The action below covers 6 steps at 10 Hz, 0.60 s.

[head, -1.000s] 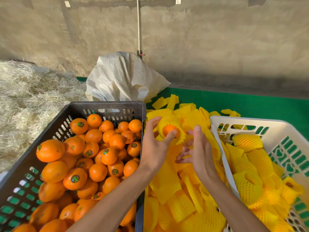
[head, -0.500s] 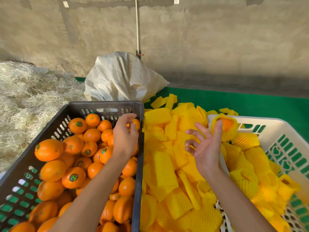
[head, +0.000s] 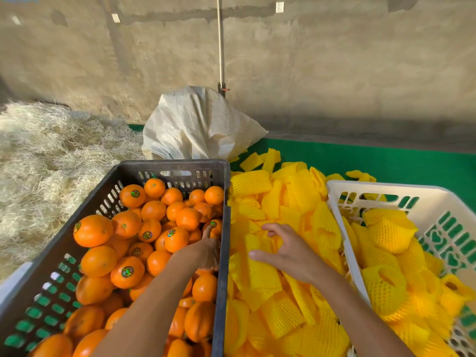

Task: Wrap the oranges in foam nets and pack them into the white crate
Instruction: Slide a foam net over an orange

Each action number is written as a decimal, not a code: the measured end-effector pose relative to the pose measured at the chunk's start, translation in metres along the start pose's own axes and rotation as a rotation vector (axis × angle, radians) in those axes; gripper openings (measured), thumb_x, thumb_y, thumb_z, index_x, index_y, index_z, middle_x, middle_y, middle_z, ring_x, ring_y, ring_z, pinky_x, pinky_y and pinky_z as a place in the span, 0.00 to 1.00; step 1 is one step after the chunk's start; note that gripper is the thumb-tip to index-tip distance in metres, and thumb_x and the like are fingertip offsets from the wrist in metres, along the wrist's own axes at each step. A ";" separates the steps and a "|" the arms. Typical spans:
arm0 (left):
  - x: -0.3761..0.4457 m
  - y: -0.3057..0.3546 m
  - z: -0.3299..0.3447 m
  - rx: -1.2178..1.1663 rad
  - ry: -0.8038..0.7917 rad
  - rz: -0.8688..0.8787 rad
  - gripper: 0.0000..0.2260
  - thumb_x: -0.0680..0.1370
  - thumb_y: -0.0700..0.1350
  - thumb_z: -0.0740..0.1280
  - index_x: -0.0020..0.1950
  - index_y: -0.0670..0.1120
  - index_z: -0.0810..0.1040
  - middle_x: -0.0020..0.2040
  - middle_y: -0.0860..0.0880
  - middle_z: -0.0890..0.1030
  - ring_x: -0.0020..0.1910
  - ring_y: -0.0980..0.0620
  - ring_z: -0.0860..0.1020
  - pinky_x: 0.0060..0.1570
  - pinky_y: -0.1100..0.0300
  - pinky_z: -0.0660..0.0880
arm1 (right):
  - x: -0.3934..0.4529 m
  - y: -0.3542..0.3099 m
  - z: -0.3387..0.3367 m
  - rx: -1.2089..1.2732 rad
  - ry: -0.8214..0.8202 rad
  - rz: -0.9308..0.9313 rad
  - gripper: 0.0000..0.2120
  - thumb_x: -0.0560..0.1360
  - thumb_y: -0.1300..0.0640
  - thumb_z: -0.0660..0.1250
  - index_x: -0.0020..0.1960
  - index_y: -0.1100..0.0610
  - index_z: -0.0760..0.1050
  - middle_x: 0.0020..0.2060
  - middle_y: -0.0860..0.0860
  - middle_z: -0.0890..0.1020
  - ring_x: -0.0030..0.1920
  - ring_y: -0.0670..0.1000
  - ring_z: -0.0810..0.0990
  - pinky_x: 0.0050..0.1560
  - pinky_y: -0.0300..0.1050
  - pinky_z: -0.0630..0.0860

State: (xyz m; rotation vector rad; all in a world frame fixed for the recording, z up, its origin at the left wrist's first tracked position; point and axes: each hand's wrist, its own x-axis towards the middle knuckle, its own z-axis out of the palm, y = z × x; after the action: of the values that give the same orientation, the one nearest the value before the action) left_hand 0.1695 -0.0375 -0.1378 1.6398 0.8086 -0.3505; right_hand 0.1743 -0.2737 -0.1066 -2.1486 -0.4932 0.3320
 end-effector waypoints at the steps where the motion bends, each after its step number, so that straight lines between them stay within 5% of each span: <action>1: -0.004 0.000 0.002 0.271 0.013 0.096 0.24 0.87 0.37 0.57 0.83 0.43 0.58 0.78 0.33 0.66 0.76 0.33 0.66 0.71 0.42 0.70 | 0.001 0.002 0.005 -0.087 -0.153 -0.044 0.41 0.63 0.27 0.75 0.72 0.33 0.65 0.60 0.37 0.68 0.48 0.38 0.73 0.48 0.37 0.71; 2: -0.015 0.008 -0.005 0.400 0.004 0.138 0.21 0.87 0.45 0.58 0.78 0.37 0.67 0.76 0.36 0.71 0.74 0.36 0.72 0.32 0.59 0.81 | 0.004 0.005 0.009 -0.099 -0.195 -0.076 0.34 0.68 0.39 0.78 0.71 0.37 0.71 0.57 0.41 0.70 0.45 0.44 0.76 0.43 0.35 0.72; 3: -0.013 0.006 -0.018 0.688 0.006 0.168 0.23 0.82 0.43 0.69 0.76 0.42 0.71 0.72 0.40 0.74 0.66 0.40 0.78 0.37 0.59 0.80 | 0.006 0.003 0.009 -0.149 -0.063 -0.133 0.21 0.72 0.46 0.77 0.63 0.43 0.78 0.51 0.43 0.73 0.39 0.44 0.75 0.40 0.34 0.69; 4: -0.004 0.004 -0.036 0.855 0.044 0.244 0.26 0.77 0.37 0.74 0.74 0.43 0.73 0.71 0.41 0.75 0.68 0.40 0.77 0.61 0.49 0.80 | 0.007 0.001 0.003 -0.057 0.096 -0.188 0.08 0.75 0.50 0.75 0.53 0.45 0.81 0.43 0.41 0.76 0.33 0.42 0.72 0.35 0.32 0.66; 5: -0.018 0.021 -0.050 0.815 0.050 0.386 0.25 0.77 0.36 0.73 0.74 0.40 0.74 0.70 0.40 0.77 0.70 0.39 0.76 0.61 0.49 0.79 | 0.005 -0.002 -0.006 0.037 0.233 -0.204 0.05 0.80 0.45 0.67 0.50 0.44 0.74 0.37 0.37 0.78 0.28 0.43 0.73 0.29 0.33 0.66; 6: -0.030 0.036 -0.058 0.633 0.177 0.556 0.29 0.77 0.41 0.75 0.77 0.43 0.71 0.71 0.40 0.74 0.69 0.40 0.74 0.57 0.51 0.76 | 0.001 -0.008 -0.009 0.229 0.336 -0.192 0.08 0.83 0.43 0.61 0.51 0.47 0.68 0.41 0.45 0.80 0.28 0.49 0.82 0.29 0.52 0.76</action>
State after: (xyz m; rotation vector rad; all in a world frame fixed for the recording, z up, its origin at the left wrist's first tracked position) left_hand 0.1606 0.0066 -0.0777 2.4296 0.3412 -0.0585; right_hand 0.1771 -0.2752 -0.0949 -1.8673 -0.4388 -0.0778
